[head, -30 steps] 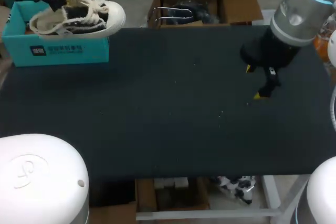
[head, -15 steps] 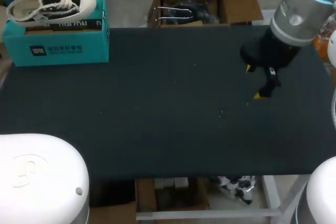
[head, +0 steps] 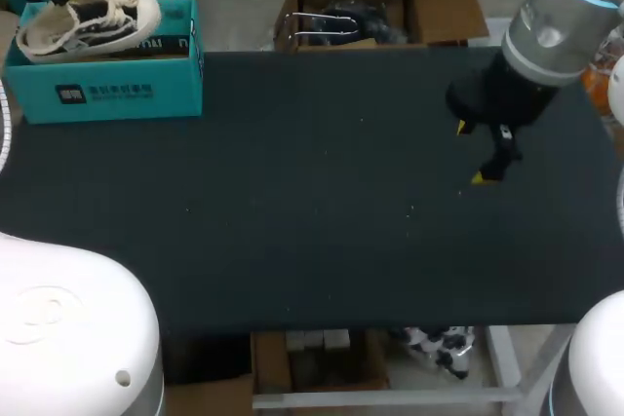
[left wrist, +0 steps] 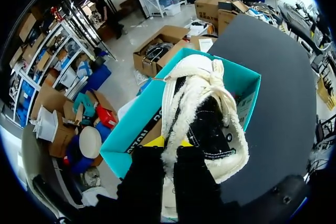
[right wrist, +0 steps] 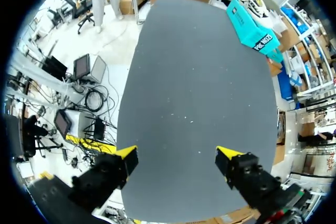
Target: Open the shoe tongue, take the insole out of the shoe, put the insole back into the shoe, and pack the shoe into the shoebox
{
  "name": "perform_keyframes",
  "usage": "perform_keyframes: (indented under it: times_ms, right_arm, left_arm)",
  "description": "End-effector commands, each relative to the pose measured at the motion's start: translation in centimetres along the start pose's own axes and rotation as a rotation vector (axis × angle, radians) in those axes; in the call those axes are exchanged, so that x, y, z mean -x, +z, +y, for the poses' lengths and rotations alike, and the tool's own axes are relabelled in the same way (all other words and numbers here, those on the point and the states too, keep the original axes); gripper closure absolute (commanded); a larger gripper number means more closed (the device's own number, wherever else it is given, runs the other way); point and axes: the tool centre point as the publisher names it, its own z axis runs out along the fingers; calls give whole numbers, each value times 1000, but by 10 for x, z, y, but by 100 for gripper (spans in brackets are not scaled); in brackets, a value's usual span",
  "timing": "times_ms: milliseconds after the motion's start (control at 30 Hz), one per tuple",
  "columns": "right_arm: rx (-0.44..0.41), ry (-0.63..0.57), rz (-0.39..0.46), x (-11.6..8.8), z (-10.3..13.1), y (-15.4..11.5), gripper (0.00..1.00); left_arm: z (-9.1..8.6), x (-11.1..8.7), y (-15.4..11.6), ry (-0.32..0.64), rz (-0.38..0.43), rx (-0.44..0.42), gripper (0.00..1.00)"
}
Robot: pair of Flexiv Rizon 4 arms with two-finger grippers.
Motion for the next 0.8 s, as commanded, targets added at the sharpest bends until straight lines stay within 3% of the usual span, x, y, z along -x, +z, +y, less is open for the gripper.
perform_keyframes:
  times_ms: [33,400,467,567,600,633,667,800]
  right_arm:
    - [1,0,-1,0,0,0,0]
    - [1,0,-1,0,0,0,0]
    - [1,0,-1,0,0,0,0]
    - [1,0,-1,0,0,0,0]
    - [1,0,-1,0,0,0,0]
    - [1,0,-1,0,0,0,0]
    - [1,0,-1,0,0,0,0]
    - [1,0,-1,0,0,0,0]
  left_arm:
    - [4,25,51,6,95,7,100]
    - [28,-11,99,119,191,95,100]
    - [31,-13,107,115,220,107,100]
    - [31,-12,118,87,197,157,100]
    - [29,-10,121,63,182,164,86]
    - [28,-8,122,31,165,175,22]
    - [26,-4,121,3,153,180,0]
    - [22,3,99,-64,147,140,0]
